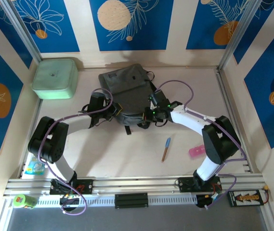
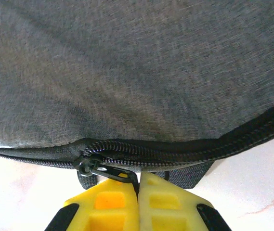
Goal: Pack the student bag
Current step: Zip the student bag at the center of the table.
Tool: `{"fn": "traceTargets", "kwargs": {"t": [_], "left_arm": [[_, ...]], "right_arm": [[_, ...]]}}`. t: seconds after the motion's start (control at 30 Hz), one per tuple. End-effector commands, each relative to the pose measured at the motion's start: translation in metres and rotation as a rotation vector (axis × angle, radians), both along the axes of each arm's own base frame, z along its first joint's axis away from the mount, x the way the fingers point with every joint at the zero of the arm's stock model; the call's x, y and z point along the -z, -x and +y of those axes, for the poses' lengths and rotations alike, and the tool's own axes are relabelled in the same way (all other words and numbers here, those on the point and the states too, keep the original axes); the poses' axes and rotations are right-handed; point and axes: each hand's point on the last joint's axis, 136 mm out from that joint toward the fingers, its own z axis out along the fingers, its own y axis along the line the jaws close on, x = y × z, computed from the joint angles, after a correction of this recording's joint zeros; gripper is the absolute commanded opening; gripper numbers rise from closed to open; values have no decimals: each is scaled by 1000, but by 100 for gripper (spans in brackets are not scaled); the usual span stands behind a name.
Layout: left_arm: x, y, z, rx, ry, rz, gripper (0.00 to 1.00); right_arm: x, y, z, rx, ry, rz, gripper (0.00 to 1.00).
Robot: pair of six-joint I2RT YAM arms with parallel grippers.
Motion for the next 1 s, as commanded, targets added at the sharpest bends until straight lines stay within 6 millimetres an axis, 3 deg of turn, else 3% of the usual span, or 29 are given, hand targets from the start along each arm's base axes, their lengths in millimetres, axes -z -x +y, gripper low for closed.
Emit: {"fn": "traceTargets", "kwargs": {"t": [0.0,0.07,0.13,0.23,0.33,0.43,0.6,0.77,0.9,0.97], "left_arm": [[-1,-15,24,-52,-62,-16,6],[-1,-16,25,-41,-65,-11,11],[-2,-16,28,-43,-80,-10,25],[-4,-12,36,-47,-117,-4,48],[-4,-1,45,-53,-156,16,61],[-4,15,46,-65,-127,41,67],[-10,32,27,-75,6,34,73],[-18,22,0,-42,72,17,69],[-10,13,-2,-63,54,28,44],[0,12,6,-102,17,48,28]], "right_arm": [[9,-7,-61,129,191,20,0],[2,-10,-49,54,156,-7,0],[-4,-9,-30,-41,103,-32,0],[-17,5,8,-207,-8,-57,0],[-28,22,44,-323,-122,-50,0],[-32,32,69,-366,-157,-40,0],[-35,38,90,-386,-201,-31,0],[-34,45,97,-426,-212,-20,0],[-29,46,88,-388,-157,-10,0],[-22,42,71,-299,-82,0,0]]}}
